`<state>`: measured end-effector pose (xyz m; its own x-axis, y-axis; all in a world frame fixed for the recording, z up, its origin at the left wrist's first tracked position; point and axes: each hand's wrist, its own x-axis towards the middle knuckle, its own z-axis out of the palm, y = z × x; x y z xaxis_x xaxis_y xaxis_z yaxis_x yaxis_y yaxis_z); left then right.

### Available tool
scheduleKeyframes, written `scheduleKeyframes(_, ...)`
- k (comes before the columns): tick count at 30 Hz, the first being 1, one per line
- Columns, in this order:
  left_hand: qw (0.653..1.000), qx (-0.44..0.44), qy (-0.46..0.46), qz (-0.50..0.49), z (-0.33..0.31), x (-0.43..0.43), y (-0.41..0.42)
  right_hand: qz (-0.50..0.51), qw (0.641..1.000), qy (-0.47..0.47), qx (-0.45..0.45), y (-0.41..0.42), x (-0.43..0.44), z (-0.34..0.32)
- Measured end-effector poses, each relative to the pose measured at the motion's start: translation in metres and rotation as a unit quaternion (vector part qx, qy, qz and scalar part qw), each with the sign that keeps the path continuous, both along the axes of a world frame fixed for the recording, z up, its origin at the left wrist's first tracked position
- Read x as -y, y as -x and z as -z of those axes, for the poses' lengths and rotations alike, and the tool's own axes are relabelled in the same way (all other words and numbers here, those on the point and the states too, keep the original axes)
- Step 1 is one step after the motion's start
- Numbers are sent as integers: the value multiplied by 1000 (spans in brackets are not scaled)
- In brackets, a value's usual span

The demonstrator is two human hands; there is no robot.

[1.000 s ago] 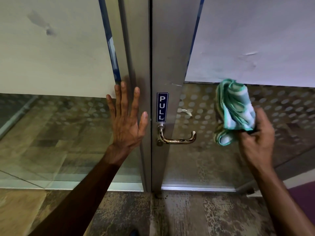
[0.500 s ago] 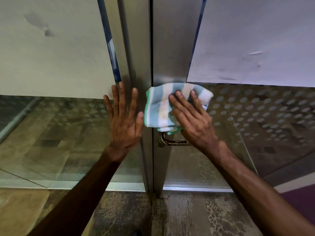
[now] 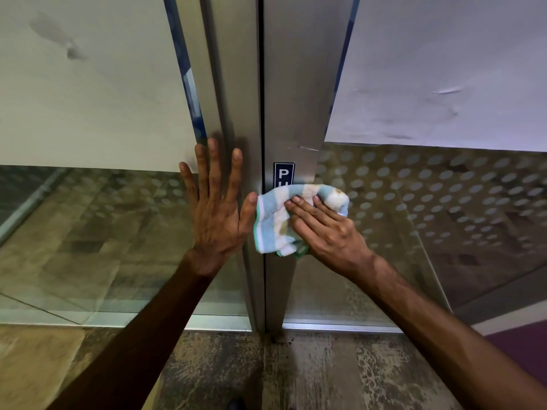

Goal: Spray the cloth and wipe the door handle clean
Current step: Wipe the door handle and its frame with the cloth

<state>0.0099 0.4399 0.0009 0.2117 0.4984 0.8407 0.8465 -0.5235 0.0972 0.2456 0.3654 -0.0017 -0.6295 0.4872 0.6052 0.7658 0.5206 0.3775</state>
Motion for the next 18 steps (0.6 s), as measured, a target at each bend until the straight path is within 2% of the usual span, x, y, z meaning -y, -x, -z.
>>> scheduleKeyframes(6,1000,-2,4,3,3,2,-4,-6,991,130,-18,-3,4,-4)
scheduleKeyframes(10,1000,5,16,7,4,4,-7,12,972,231,-50,-2,6,-16)
scheduleKeyframes(18,999,18,38,12,4,7,-6,20,953,291,-85,-5,29,-58)
